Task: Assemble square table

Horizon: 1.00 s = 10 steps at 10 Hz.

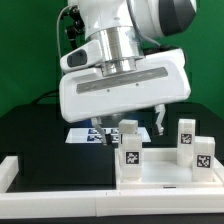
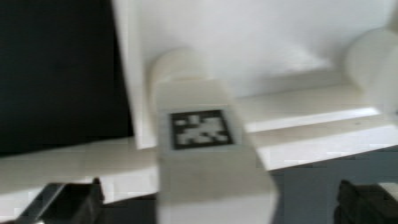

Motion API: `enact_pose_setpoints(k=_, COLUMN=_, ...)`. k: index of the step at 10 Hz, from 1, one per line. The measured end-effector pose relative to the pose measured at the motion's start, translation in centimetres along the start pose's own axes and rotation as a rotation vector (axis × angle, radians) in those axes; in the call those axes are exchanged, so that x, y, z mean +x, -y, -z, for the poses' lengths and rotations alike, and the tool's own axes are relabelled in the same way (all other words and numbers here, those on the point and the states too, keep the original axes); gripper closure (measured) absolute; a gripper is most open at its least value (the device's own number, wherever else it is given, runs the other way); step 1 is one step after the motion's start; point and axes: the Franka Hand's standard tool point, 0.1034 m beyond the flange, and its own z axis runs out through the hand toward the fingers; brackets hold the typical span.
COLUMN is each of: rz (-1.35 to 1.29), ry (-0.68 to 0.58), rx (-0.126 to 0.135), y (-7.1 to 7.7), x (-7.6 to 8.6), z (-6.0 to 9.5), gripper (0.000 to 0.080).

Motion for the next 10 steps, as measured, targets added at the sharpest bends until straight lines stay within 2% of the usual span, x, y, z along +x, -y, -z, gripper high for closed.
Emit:
enact_pose_setpoints(k=1, rz=-0.044, ry=0.08, rx=0.031, y=0.9, x=-0.3, z=-0.4, gripper=0.015)
enact_pose_setpoints(k=2, rz=-0.056, ry=0.118, rx=0.045, y=1.5, x=-0.6, z=-0.8, gripper=0.015)
enact_pose_setpoints(k=4, rz=-0.057, ry=0.119, rx=0.046, y=1.3, x=-0.5, z=-0.7, gripper=0.015)
enact_pose_setpoints(k=5, rz=-0.052, ry=0.132, rx=0.036, y=1.2, x=-0.5, z=-0.7, gripper=0.015)
enact_pose_setpoints(k=6, rz=-0.039, ry=0.153, rx=0.005, y=0.8, x=-0.2, z=-0.4, gripper=0.015)
enact_pose_setpoints(k=8, rz=-0.077, ry=0.171, rx=-0.025, y=0.8, x=0.0, z=-0.3, gripper=0.015)
enact_pose_setpoints(k=10, rz=-0.096, ry=0.171, rx=-0.038, y=-0.8, x=0.3, z=-0.8, gripper=0.015)
